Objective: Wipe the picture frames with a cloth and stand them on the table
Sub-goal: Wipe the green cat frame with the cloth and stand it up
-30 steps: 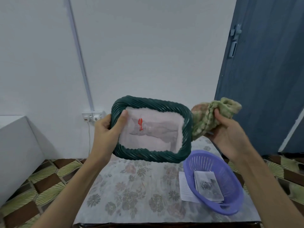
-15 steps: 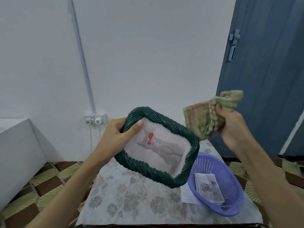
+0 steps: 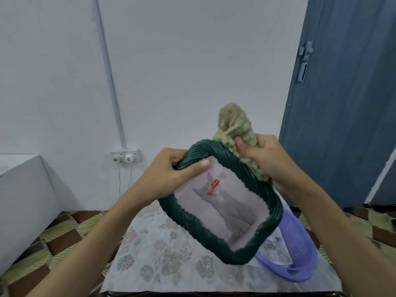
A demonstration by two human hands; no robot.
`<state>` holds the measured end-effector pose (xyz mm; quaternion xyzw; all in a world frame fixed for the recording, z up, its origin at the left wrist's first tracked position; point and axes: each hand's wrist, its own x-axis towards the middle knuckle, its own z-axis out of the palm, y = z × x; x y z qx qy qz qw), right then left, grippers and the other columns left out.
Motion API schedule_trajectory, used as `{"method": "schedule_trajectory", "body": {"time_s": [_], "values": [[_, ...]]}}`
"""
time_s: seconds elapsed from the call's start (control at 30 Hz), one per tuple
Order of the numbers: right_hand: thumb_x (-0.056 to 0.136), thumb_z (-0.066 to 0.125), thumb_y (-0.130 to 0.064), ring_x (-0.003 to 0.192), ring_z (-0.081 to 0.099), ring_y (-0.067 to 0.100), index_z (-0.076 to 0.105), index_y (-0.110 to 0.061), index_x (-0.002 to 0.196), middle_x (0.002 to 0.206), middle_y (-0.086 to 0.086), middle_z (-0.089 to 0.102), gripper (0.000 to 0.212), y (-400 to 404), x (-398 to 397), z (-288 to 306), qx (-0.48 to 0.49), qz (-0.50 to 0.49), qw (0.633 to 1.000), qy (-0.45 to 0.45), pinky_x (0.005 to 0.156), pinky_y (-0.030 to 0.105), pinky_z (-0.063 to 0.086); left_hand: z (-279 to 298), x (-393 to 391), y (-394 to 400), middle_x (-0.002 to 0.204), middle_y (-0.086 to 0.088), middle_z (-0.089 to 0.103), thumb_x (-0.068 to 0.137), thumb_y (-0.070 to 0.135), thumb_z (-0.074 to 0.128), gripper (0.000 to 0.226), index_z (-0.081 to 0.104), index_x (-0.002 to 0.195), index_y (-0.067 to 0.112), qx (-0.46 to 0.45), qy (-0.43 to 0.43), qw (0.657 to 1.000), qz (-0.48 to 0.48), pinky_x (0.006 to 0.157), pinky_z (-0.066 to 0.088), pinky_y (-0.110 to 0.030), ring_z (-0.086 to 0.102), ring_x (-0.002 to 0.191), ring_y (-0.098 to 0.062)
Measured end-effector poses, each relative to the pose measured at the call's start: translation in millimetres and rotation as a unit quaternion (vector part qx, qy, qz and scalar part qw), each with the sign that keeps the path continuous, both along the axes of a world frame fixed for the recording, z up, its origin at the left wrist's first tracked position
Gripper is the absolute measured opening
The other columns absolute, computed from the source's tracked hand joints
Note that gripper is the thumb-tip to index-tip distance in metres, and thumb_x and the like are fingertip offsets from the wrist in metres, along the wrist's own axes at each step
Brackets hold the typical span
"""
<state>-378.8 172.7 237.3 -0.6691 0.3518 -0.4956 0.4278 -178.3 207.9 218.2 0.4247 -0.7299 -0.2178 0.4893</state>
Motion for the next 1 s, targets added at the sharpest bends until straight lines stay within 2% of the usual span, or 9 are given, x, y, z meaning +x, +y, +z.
{"method": "schedule_trajectory", "body": {"time_s": [0.17,0.37,0.47,0.57,0.63,0.77,0.87,0.93,1.0], "values": [[0.090,0.053,-0.033,0.072,0.069,0.009,0.068,-0.015,0.086,0.079,-0.004,0.073,0.024,-17,-41,0,0.121,-0.105,0.970,-0.185,0.065,0.027,0.053,3,10,4,0.068,-0.035,0.055,0.075,0.042,0.067,0.062,0.055,0.078,-0.018,0.001,0.135,0.989,0.056,0.057,0.042,-0.040,0.054,0.060,-0.025],[0.078,0.050,-0.040,0.074,0.068,0.011,0.068,-0.012,0.090,0.083,-0.001,0.073,0.035,6,-51,-20,0.105,-0.004,0.985,-0.140,0.060,0.023,0.055,0,9,5,0.090,-0.021,0.058,0.064,0.060,0.073,0.082,0.055,0.091,-0.015,0.062,0.308,0.945,0.093,0.076,0.041,-0.072,0.054,0.078,-0.034],[0.082,0.056,-0.032,0.074,0.064,0.012,0.066,-0.013,0.084,0.078,-0.001,0.070,0.021,10,-36,-27,0.061,-0.045,0.995,-0.063,0.067,0.023,0.053,-6,3,7,0.092,-0.018,0.056,0.060,0.064,0.073,0.085,0.054,0.089,-0.013,0.067,0.301,0.947,0.090,0.073,0.043,-0.068,0.052,0.079,-0.033],[0.084,0.059,-0.018,0.073,0.064,0.011,0.066,-0.016,0.083,0.074,-0.006,0.071,0.008,9,-25,-26,0.058,-0.076,0.987,-0.129,0.069,0.022,0.054,-11,1,8,0.088,-0.016,0.061,0.072,0.057,0.071,0.070,0.058,0.093,-0.009,0.076,0.291,0.951,0.069,0.076,0.051,-0.057,0.058,0.079,-0.031],[0.084,0.059,-0.016,0.067,0.064,0.008,0.066,-0.017,0.081,0.069,-0.009,0.071,0.007,9,-23,-23,0.054,-0.079,0.983,-0.159,0.065,0.020,0.054,-12,7,6,0.084,-0.010,0.071,0.074,0.048,0.063,0.047,0.067,0.091,0.004,0.120,0.285,0.950,0.048,0.069,0.056,-0.038,0.066,0.076,-0.025],[0.082,0.059,-0.020,0.062,0.064,0.007,0.067,-0.018,0.075,0.065,-0.008,0.070,0.010,11,-21,-13,0.026,-0.075,0.982,-0.173,0.062,0.020,0.053,11,22,9,0.069,0.010,0.068,0.073,0.054,0.053,0.039,0.067,0.090,0.021,0.060,0.196,0.976,0.072,0.061,0.048,-0.018,0.062,0.063,-0.006],[0.086,0.058,-0.017,0.063,0.064,0.006,0.067,-0.017,0.077,0.065,-0.009,0.070,0.013,12,-14,-5,-0.004,-0.060,0.988,-0.142,0.062,0.018,0.054,30,21,1,0.083,0.006,0.072,0.077,0.067,0.054,0.051,0.066,0.101,0.024,0.030,0.013,0.996,0.078,0.070,0.050,-0.024,0.067,0.072,-0.010],[0.084,0.058,-0.017,0.064,0.065,0.006,0.067,-0.015,0.079,0.066,-0.008,0.071,0.010,14,-7,0,-0.024,-0.024,0.992,-0.118,0.063,0.017,0.054,38,12,-5,0.068,-0.004,0.064,0.075,0.074,0.051,0.065,0.064,0.082,0.011,0.069,-0.160,0.984,0.045,0.060,0.045,-0.024,0.058,0.057,-0.019],[0.084,0.058,-0.019,0.063,0.066,0.008,0.067,-0.013,0.078,0.067,-0.006,0.071,0.012,14,-4,5,-0.013,-0.006,0.992,-0.124,0.062,0.019,0.054,41,3,-9,0.057,-0.007,0.051,0.076,0.069,0.055,0.062,0.057,0.067,0.008,0.104,-0.202,0.974,0.009,0.050,0.037,-0.023,0.047,0.048,-0.017]]}}
